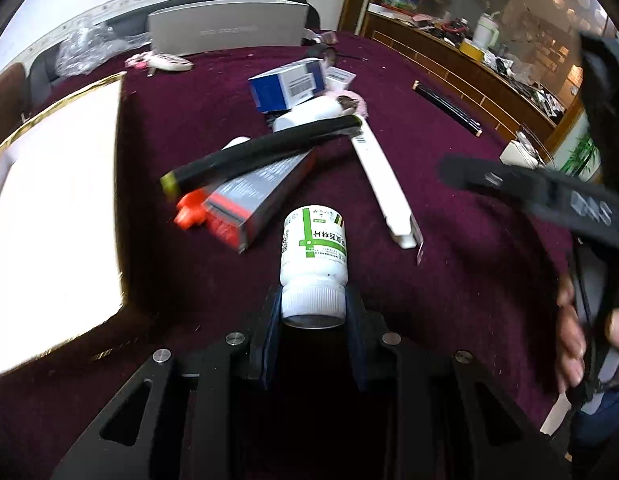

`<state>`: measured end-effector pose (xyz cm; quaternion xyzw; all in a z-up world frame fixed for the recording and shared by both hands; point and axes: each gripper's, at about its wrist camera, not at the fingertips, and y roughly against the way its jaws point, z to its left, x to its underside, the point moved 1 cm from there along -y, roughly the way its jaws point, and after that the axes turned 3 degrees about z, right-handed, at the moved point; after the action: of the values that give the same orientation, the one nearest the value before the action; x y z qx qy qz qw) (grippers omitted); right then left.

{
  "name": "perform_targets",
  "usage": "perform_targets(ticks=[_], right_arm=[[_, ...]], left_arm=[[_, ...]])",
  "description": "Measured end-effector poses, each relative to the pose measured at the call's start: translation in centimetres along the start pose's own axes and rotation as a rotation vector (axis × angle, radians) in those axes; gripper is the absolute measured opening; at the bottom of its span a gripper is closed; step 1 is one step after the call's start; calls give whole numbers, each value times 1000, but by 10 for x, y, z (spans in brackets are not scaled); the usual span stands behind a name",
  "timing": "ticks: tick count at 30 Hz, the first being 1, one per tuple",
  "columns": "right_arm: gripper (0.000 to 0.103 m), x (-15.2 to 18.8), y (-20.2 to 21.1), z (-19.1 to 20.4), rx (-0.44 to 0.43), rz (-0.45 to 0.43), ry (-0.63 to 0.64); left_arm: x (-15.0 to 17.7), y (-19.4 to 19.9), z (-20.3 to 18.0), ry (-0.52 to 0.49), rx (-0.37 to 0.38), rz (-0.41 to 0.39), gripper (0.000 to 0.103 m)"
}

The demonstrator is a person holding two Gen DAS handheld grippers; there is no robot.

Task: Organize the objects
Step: 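Grasp the white-blue cream tube box with the right gripper while the left lifts the bottle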

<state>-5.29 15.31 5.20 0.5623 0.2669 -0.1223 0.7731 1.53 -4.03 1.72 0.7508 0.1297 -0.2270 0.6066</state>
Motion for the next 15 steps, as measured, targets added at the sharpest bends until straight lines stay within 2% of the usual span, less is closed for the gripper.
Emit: perform_targets(ticks=[2,7,8,9,10,15], right_arm=[[80,-5,-11,14,-6,16,19],[61,-11,-48,35,95,115,75],[52,-10,-53,34,108,124,78],[41,-8,-51,35,116,86,103],[26,-6,-48,34,70,71,122],[17,0,-39,13,-74,88,76]], left_arm=[[1,1,2,1,-18,-7,25],[1,0,6,11,-10,-8,26],[1,0,6,8,-11,-10,26],[1,-1,6,8,-10,-13,26],[1,-1,7,8,-5,-16,26],[2,1,12,22,41,-34,25]])
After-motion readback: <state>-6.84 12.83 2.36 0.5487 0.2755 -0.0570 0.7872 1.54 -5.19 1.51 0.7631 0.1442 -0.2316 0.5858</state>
